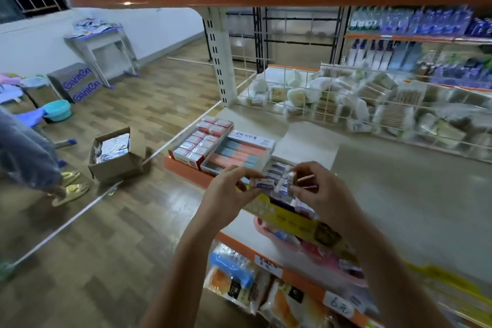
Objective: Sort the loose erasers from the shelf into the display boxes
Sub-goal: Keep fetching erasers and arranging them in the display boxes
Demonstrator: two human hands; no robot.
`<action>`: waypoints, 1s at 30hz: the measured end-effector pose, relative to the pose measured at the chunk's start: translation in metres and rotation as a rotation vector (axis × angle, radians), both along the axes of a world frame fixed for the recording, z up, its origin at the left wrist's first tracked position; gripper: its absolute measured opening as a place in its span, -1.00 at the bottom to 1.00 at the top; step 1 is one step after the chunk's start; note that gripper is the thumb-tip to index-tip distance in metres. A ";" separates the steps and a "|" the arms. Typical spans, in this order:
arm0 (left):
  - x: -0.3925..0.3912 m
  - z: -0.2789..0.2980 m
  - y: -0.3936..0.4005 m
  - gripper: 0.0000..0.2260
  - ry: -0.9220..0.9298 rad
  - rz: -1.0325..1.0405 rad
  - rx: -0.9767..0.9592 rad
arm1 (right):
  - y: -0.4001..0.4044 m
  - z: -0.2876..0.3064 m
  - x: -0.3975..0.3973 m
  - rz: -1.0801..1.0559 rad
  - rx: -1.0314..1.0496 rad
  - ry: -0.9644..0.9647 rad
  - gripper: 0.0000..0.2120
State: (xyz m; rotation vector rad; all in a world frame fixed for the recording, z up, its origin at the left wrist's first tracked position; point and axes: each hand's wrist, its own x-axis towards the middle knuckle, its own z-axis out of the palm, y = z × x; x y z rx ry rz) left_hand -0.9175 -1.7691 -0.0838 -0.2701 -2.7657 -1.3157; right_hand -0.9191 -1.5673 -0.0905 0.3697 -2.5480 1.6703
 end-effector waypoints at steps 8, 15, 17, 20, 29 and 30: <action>-0.038 -0.004 -0.014 -0.71 -0.009 -0.120 -0.007 | -0.013 -0.015 -0.013 -0.005 0.160 0.015 -0.69; -0.061 0.002 -0.015 -0.77 -0.002 -0.304 -0.019 | -0.022 -0.012 -0.006 -0.103 0.254 0.034 -0.74; -0.067 0.002 -0.016 -0.78 -0.003 -0.350 -0.027 | -0.027 -0.012 -0.004 -0.133 0.306 0.017 -0.79; -0.074 0.000 -0.019 -0.79 0.024 -0.407 -0.073 | -0.033 -0.014 0.001 -0.164 0.423 -0.011 -0.84; -0.089 -0.001 -0.024 -0.78 0.014 -0.510 -0.234 | -0.045 -0.012 -0.004 -0.153 0.674 -0.046 -0.80; -0.090 -0.002 -0.024 -0.78 0.011 -0.513 -0.246 | -0.046 -0.012 -0.005 -0.149 0.699 -0.055 -0.78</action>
